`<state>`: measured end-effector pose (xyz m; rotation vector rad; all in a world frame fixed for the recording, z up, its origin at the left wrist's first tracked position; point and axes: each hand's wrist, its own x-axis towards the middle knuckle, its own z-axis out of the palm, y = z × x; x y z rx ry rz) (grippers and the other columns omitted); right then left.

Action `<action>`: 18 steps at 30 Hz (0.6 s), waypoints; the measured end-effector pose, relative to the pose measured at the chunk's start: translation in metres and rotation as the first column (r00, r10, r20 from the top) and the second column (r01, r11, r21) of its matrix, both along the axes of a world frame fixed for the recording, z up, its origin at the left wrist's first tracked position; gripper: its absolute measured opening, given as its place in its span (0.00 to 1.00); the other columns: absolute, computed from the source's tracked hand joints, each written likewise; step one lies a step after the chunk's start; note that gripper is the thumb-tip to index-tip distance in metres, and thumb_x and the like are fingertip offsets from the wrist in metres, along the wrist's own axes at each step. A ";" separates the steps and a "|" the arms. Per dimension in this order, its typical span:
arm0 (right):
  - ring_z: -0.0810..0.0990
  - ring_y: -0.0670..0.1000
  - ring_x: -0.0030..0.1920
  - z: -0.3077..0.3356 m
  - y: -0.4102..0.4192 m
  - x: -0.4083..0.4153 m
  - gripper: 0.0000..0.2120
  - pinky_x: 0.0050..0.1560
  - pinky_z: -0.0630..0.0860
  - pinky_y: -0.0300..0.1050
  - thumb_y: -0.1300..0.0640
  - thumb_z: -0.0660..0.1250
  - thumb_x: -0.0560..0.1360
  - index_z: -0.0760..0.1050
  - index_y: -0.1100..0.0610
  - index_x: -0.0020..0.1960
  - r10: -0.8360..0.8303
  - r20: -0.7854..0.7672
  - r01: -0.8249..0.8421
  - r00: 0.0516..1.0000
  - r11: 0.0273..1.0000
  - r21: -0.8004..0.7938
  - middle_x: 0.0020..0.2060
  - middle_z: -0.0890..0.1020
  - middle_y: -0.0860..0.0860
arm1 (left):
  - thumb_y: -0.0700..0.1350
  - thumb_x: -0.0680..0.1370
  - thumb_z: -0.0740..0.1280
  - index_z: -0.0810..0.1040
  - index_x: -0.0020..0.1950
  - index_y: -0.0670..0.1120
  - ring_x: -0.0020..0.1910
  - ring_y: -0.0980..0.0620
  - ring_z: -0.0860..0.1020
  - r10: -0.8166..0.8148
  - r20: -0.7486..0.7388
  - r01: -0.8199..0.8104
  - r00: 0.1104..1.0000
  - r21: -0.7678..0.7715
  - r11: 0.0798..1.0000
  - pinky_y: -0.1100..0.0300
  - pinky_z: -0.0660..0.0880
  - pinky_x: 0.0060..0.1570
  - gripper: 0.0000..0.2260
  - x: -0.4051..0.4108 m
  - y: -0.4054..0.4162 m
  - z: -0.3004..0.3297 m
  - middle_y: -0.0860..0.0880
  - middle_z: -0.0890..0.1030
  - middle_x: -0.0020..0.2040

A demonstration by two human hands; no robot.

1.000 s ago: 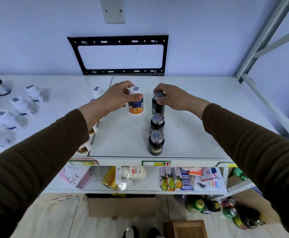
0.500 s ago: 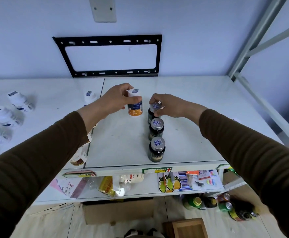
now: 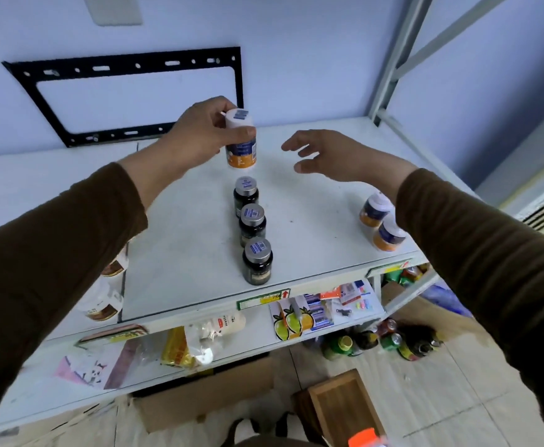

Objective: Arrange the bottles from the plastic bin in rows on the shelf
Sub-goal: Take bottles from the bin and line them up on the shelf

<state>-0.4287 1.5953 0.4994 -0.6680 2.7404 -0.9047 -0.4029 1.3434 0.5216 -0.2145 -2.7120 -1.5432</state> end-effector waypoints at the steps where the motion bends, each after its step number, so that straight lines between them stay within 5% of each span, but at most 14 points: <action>1: 0.77 0.48 0.60 0.003 0.010 0.004 0.17 0.52 0.73 0.34 0.56 0.70 0.77 0.75 0.51 0.65 -0.012 -0.013 0.012 1.000 1.000 0.012 0.62 0.77 0.47 | 0.52 0.75 0.74 0.77 0.60 0.46 0.50 0.53 0.80 -0.018 -0.007 0.018 1.000 0.007 1.000 0.58 0.74 0.45 0.18 -0.002 0.010 0.003 0.48 0.83 0.55; 7: 0.77 0.49 0.60 0.013 0.069 0.020 0.15 0.56 0.71 0.37 0.54 0.68 0.77 0.75 0.50 0.64 -0.054 -0.044 0.056 0.998 0.997 0.055 0.60 0.78 0.45 | 0.52 0.75 0.74 0.77 0.61 0.47 0.51 0.55 0.79 -0.105 -0.003 0.105 0.995 -0.003 0.995 0.62 0.74 0.44 0.18 -0.010 0.078 0.005 0.48 0.82 0.56; 14: 0.77 0.49 0.60 0.009 0.132 0.030 0.14 0.54 0.71 0.37 0.54 0.67 0.78 0.75 0.49 0.64 -0.051 -0.045 0.056 0.998 0.993 0.103 0.60 0.78 0.46 | 0.51 0.74 0.75 0.77 0.60 0.46 0.58 0.46 0.80 -0.132 0.097 0.134 0.986 -0.008 0.991 0.51 0.77 0.51 0.18 -0.022 0.156 -0.015 0.47 0.83 0.57; 18: 0.77 0.48 0.59 0.003 0.160 0.034 0.14 0.49 0.69 0.31 0.53 0.67 0.78 0.76 0.49 0.63 -0.078 -0.039 0.081 0.996 0.992 0.095 0.59 0.78 0.44 | 0.49 0.74 0.75 0.77 0.59 0.44 0.51 0.47 0.80 -0.128 0.120 0.130 0.985 -0.011 0.991 0.51 0.77 0.49 0.18 -0.033 0.190 -0.032 0.43 0.83 0.57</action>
